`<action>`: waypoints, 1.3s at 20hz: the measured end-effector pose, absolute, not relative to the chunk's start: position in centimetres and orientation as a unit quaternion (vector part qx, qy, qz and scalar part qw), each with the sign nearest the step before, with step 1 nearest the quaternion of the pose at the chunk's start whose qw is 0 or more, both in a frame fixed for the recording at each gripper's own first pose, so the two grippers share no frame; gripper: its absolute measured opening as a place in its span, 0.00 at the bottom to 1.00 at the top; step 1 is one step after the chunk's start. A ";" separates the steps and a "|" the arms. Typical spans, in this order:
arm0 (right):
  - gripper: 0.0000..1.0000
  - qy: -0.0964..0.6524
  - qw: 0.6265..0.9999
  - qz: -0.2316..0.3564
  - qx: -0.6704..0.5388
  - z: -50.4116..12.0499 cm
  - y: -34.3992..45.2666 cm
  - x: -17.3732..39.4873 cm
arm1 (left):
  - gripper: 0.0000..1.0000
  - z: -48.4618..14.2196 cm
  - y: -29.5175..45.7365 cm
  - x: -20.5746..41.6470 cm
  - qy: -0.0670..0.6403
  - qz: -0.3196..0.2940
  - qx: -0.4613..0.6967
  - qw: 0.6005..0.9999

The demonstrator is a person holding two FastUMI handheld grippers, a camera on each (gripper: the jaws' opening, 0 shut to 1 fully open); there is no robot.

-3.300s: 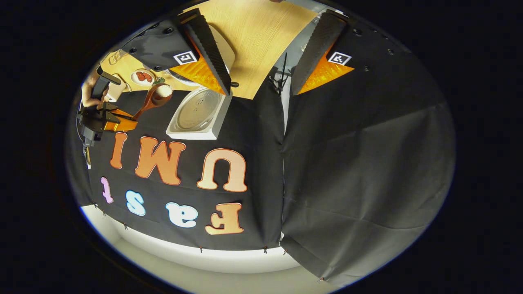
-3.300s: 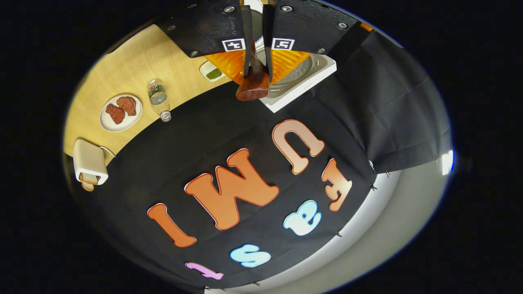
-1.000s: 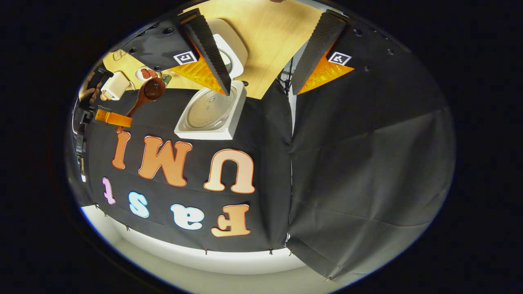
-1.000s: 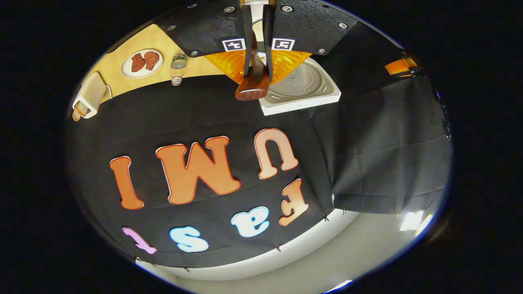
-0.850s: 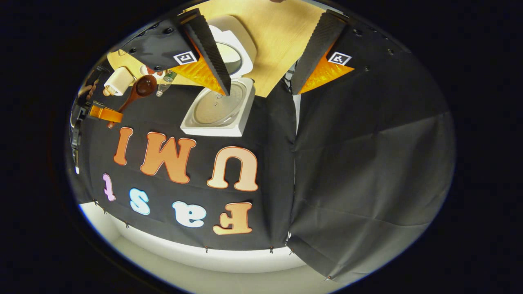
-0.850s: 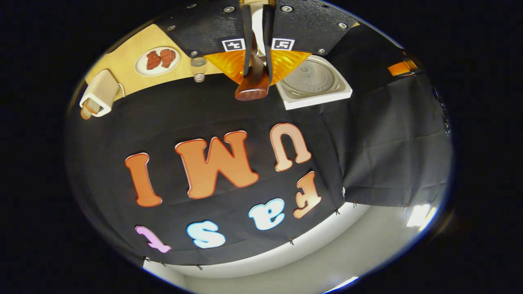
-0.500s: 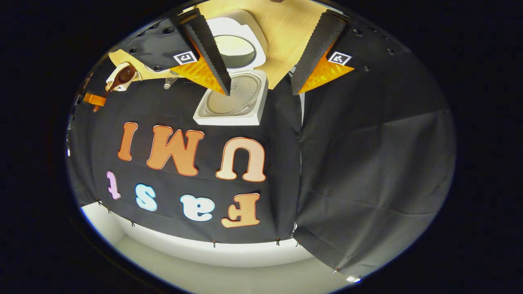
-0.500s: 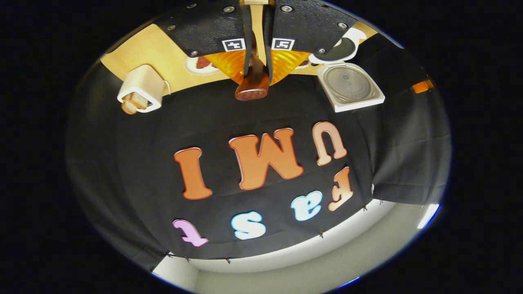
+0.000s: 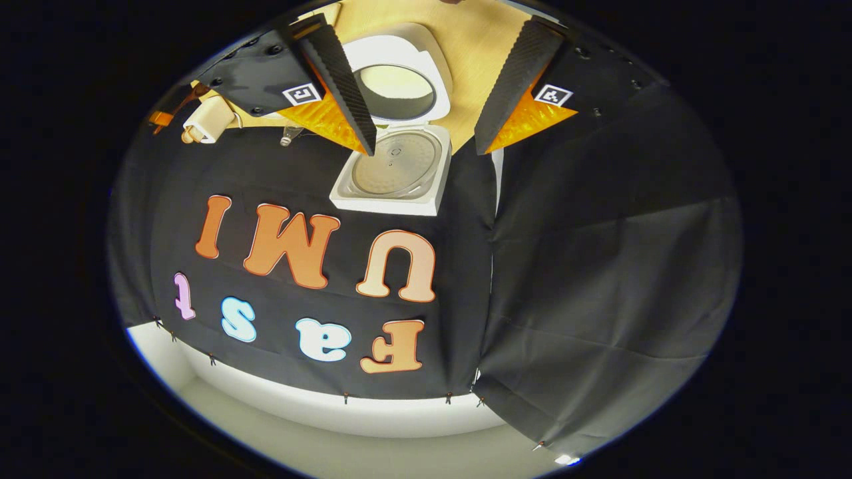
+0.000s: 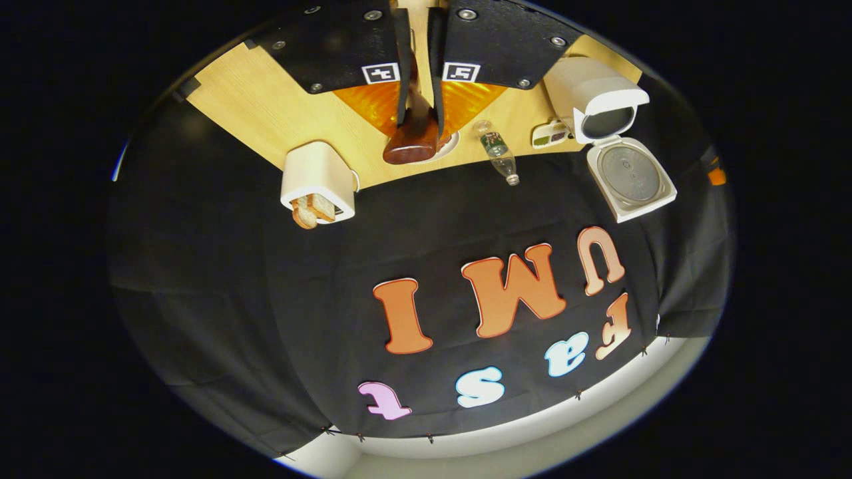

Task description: Close the left gripper, press the button to open the rice cooker; take a wooden spoon from the chopstick holder with the right hand, scoop a spoonful of rice and pour it into the rice cooker, then put the wooden spoon back into the chopstick holder.

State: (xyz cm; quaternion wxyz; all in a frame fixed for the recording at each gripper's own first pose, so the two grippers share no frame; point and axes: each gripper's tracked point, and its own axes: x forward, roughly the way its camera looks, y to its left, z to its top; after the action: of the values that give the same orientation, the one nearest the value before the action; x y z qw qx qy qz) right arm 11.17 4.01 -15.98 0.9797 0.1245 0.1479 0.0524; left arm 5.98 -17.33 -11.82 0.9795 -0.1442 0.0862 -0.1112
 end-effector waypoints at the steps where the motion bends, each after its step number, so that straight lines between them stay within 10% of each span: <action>1: 0.10 0.157 0.979 0.052 0.117 -17.1 3.9 11.1 | 1.00 -11.6 -17.3 6.0 0.084 -0.109 -0.140 0.981; 16: 0.22 0.236 0.962 0.024 0.132 -26.4 5.5 11.6 | 1.00 -4.0 -23.0 15.2 0.061 -0.140 -0.118 0.981; 18: 0.30 0.236 0.962 0.015 0.135 -26.1 5.2 11.0 | 1.00 -3.1 -24.6 17.2 0.060 -0.148 -0.097 0.982; 20: 0.58 0.234 0.964 0.006 0.129 -25.6 4.6 10.4 | 1.00 -1.7 -26.4 18.7 0.056 -0.160 -0.085 0.982; 21: 0.92 0.230 0.965 0.001 0.124 -25.1 4.3 10.0 | 1.00 -1.2 -27.0 19.4 0.053 -0.165 -0.081 0.982; 26: 0.95 0.203 0.973 -0.010 0.112 -21.5 3.5 8.9 | 1.00 0.9 -29.6 24.3 0.055 -0.176 -0.080 0.980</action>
State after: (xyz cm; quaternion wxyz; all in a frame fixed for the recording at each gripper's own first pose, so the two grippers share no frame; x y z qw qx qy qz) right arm 8.92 3.48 -21.54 0.9727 0.1122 0.2027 -0.0096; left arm 24.32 -29.62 0.87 0.9797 -0.0797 0.0550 -0.1756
